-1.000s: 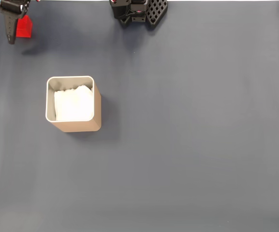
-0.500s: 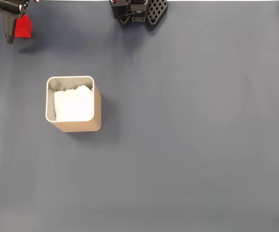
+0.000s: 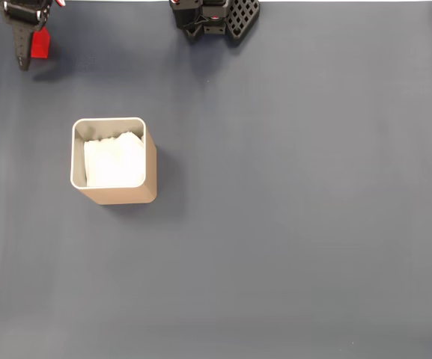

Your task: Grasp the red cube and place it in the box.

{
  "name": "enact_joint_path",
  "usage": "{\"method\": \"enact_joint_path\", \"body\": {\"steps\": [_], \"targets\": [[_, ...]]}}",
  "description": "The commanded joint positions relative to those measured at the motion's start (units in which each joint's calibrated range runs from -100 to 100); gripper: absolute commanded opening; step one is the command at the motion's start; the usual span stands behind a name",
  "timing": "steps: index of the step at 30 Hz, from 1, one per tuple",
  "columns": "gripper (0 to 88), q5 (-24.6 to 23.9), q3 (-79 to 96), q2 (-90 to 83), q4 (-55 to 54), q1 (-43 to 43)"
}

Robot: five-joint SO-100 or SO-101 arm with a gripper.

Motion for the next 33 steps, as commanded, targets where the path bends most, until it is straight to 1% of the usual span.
{"method": "enact_joint_path", "body": {"steps": [1,5,13,33], "targets": [[36.6,0.39,-0.24,-1.02,-1.05,0.40],[36.1,0.39,-0.15,-1.02,-1.38,0.40],[27.4,0.78,-0.06,-1.28,-1.54,0.05],[13.0,1.71,0.03,-2.49,-0.23,-0.59]]}}
